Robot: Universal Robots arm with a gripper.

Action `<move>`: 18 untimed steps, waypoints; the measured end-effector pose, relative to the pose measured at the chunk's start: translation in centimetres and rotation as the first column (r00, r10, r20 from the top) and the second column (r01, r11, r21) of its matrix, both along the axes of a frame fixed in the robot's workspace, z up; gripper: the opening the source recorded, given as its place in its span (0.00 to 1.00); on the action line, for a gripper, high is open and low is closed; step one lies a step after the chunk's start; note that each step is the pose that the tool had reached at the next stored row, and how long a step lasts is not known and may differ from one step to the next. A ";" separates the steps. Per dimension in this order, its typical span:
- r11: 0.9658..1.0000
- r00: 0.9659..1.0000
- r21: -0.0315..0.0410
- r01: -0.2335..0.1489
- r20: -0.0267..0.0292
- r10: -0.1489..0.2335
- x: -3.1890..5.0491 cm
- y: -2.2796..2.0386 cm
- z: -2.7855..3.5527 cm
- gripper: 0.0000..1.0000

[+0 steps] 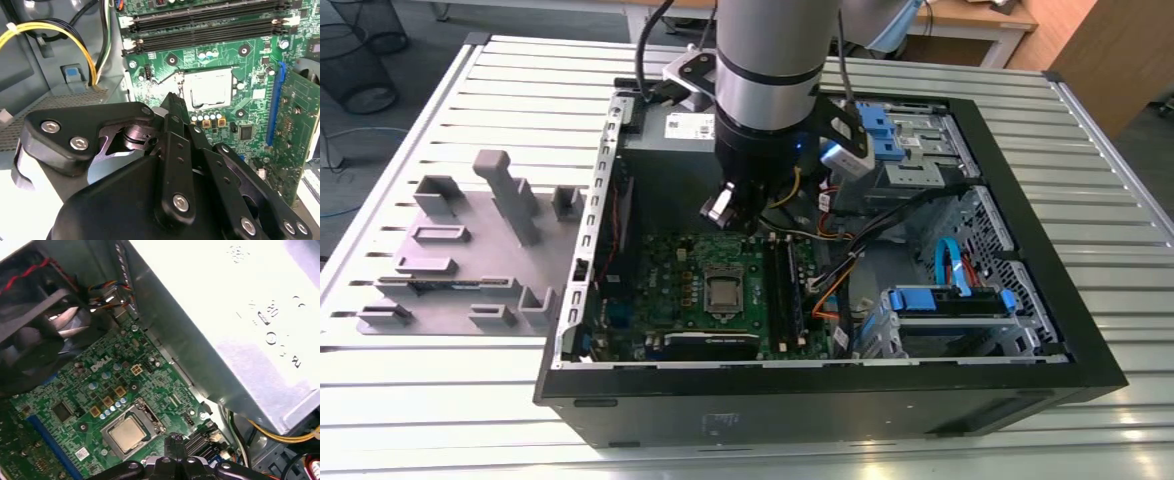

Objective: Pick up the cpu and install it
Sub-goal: 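Install the first cpu locking lever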

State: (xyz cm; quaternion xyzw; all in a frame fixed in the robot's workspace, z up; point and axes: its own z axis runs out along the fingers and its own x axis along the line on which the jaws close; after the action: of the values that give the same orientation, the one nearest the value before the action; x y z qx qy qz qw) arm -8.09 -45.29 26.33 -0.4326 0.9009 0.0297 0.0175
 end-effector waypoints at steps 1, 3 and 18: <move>1.000 1.000 0.000 0.000 0.000 0.000 0.06 0.09 -0.01 0.11; 1.000 1.000 0.000 0.000 0.000 0.000 0.23 0.29 -0.02 0.11; 1.000 1.000 0.000 0.000 0.000 0.000 1.46 2.19 -0.34 0.11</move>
State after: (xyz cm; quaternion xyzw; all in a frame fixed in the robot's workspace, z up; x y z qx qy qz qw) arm -6.63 -43.10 25.99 -0.4326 0.9009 0.0298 0.0176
